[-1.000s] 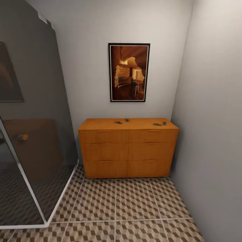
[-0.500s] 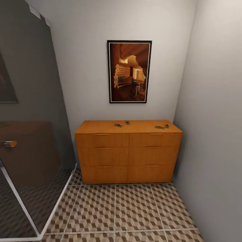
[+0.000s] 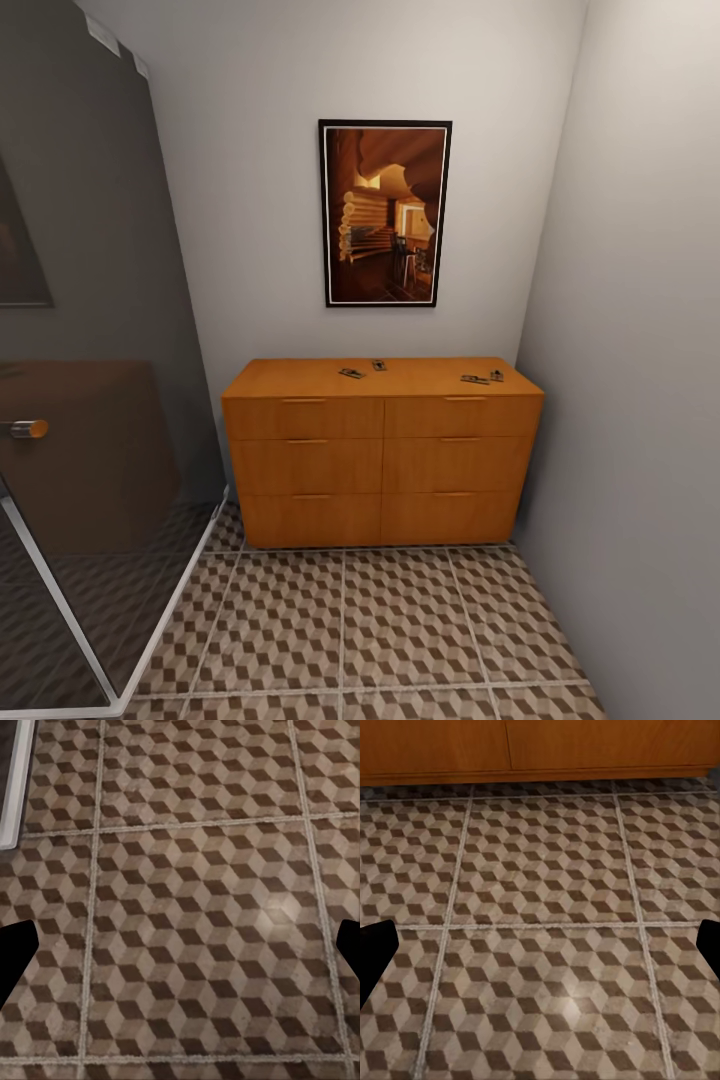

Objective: Take the four mousetraps from the cabinet in the bathroom and place them on the bathroom floor. Make sure all four end up on the same floor surface, and ensure that at least two of them are either under or directly next to the same bathroom sink.

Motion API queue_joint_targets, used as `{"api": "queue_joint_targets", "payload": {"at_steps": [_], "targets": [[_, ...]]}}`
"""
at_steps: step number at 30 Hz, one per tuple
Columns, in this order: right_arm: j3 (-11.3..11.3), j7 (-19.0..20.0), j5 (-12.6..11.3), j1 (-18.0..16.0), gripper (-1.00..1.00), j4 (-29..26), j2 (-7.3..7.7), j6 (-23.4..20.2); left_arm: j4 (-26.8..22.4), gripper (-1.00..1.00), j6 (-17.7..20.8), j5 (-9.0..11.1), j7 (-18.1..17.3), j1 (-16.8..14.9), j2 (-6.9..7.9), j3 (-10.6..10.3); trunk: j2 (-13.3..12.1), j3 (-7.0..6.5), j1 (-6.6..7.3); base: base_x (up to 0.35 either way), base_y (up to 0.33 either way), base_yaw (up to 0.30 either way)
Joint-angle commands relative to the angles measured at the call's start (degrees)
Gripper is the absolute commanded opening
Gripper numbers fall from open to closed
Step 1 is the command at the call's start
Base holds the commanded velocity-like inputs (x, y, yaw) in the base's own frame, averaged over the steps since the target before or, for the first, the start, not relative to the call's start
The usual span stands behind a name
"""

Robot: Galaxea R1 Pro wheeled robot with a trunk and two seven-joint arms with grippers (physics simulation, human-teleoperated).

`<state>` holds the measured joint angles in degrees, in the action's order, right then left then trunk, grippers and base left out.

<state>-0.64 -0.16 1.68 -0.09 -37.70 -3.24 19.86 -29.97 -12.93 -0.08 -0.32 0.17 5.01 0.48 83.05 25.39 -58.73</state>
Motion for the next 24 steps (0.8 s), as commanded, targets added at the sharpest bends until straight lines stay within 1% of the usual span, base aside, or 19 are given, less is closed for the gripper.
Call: {"api": "queue_joint_targets", "payload": {"at_steps": [1, 4, 12, 24], "targets": [[0.0, 0.0, 0.2, 0.0, 1.00, 0.0, -0.01, 0.1, -0.1, 1.00, -0.1, 0.0, 0.0, 0.0, 0.00, 0.0, 0.0, 0.04, 0.00, 0.000, 0.000, 0.000], [0.0, 0.0, 0.2, -0.2, 1.00, 0.1, -0.05, 0.2, 0.3, 1.00, -0.2, 0.0, 0.0, 0.0, 0.06, 0.0, 0.0, 0.04, 0.00, 0.000, 0.000, 0.000], [-0.1, 0.0, 0.1, -0.6, 1.00, 1.1, 0.42, 0.3, 2.9, 1.00, -0.8, -0.2, 0.0, 0.0, 0.03, 0.3, 0.0, 0.04, 0.00, 0.000, 0.000, 0.000], [0.0, 0.0, 0.1, -0.6, 1.00, 1.2, 0.50, 0.2, 6.7, 1.00, -2.3, -0.3, 0.0, 0.0, -0.02, 0.2, 0.0, 0.04, 0.00, 0.000, 0.000, 0.000]]}}
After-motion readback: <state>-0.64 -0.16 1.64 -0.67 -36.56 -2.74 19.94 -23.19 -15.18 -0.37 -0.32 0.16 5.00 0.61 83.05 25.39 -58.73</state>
